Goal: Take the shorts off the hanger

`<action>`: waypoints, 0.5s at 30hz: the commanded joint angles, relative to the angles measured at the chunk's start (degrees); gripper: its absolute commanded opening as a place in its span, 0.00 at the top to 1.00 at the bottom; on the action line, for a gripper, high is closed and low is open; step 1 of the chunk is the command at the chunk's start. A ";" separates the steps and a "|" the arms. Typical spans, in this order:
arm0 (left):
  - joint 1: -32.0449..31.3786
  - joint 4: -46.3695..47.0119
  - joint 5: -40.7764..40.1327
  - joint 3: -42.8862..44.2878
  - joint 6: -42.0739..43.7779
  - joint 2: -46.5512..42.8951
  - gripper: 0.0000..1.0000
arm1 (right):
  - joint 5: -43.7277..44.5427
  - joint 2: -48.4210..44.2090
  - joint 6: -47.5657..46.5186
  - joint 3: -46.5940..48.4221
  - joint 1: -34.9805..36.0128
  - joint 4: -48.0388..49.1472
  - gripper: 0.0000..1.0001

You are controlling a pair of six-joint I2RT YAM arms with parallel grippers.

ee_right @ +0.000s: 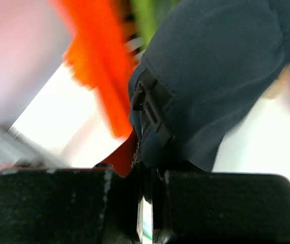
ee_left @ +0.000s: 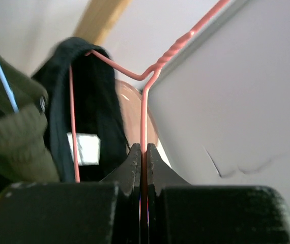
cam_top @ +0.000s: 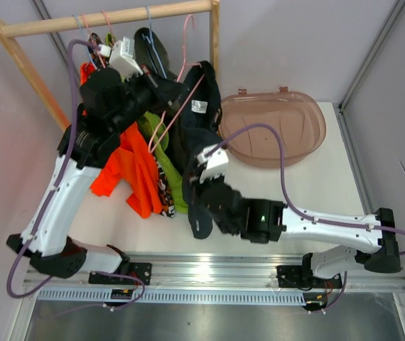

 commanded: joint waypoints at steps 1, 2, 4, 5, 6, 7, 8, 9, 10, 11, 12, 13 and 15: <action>-0.02 3.82 7.16 -7.93 -3.62 -9.70 1.00 | -2.21 -3.05 -2.56 2.31 -9.72 3.91 1.00; -0.02 3.92 8.13 -9.36 -5.01 -11.55 1.00 | -3.97 -3.05 -3.26 3.27 -11.50 3.91 1.00; -0.11 3.48 9.01 -14.28 -6.25 -16.73 1.00 | -5.47 -2.70 -6.07 6.70 -14.85 3.91 1.00; -0.11 3.04 9.63 -15.17 -7.22 -18.14 1.00 | -6.61 -2.61 -6.78 8.02 -17.82 3.47 1.00; -0.20 2.69 9.90 -17.35 -7.40 -20.94 1.00 | -7.23 -2.26 -8.61 10.99 -19.16 3.21 1.00; -0.20 2.43 10.07 -17.81 -7.31 -22.01 1.00 | -7.67 -2.17 -9.59 12.67 -20.39 3.03 1.00; -0.29 1.03 9.20 -17.90 -6.53 -23.07 1.00 | -8.54 -2.00 -10.64 14.34 -22.58 2.86 1.00; -0.29 0.41 8.59 -18.34 -5.83 -24.91 1.00 | -9.16 -1.91 -12.74 17.84 -23.73 2.94 1.00; -0.29 -0.29 7.80 -18.25 -4.43 -25.62 1.00 | -10.73 -1.56 -13.81 19.88 -24.96 2.94 1.00; -0.20 -1.43 6.40 -18.51 -3.98 -26.15 1.00 | -11.53 -1.12 -14.86 22.24 -27.67 2.68 1.00; -0.29 -1.62 6.12 -18.86 -3.54 -27.11 1.00 | -12.32 0.45 -15.83 24.70 -29.26 2.42 1.00; -0.29 -1.62 6.12 -19.48 -3.19 -27.47 1.00 | -14.25 1.60 -17.49 30.39 -30.84 1.37 1.00; -0.20 -0.31 7.08 -20.88 -3.18 -28.26 1.00 | -16.19 6.06 -18.65 36.74 -35.94 -0.12 1.00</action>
